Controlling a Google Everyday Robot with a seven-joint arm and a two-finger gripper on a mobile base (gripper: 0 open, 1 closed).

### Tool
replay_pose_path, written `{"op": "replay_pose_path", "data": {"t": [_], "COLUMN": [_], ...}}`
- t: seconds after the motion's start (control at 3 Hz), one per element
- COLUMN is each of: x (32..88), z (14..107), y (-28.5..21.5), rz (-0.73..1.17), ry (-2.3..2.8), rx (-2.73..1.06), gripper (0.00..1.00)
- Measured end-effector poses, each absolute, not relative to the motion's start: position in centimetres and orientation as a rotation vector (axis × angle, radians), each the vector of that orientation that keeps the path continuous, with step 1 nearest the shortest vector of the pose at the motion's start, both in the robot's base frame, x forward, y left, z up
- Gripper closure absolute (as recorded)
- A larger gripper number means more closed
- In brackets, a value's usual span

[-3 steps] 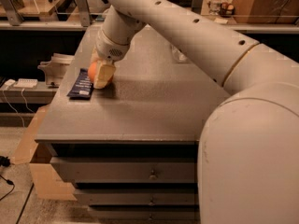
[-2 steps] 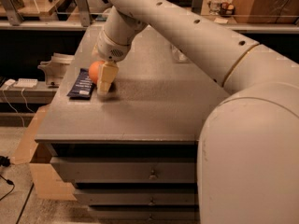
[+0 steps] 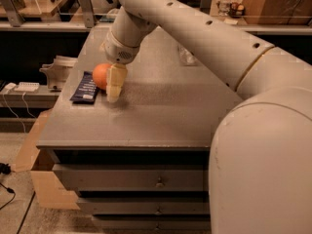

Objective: Move orange near rxbar blueberry

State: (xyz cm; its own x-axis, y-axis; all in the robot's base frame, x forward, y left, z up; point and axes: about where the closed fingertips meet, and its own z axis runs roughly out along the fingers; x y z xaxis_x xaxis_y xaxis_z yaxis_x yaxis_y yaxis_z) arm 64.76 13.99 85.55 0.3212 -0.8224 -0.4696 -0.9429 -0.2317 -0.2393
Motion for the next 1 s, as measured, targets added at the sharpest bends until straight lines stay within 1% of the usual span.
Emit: {"op": "replay_pose_path", "data": {"t": [0.33,0.67,1.0], "x": [65.7,66.7,66.7], "z": [86.7,88.1,88.0], "y": [10.7,5.7,5.7], "rz": [0.27,0.187,0.187], "ry": [1.604,1.687,1.687], "rx": [-2.062,-1.974,-1.975], "gripper": [0.0,0.0,0.0]}}
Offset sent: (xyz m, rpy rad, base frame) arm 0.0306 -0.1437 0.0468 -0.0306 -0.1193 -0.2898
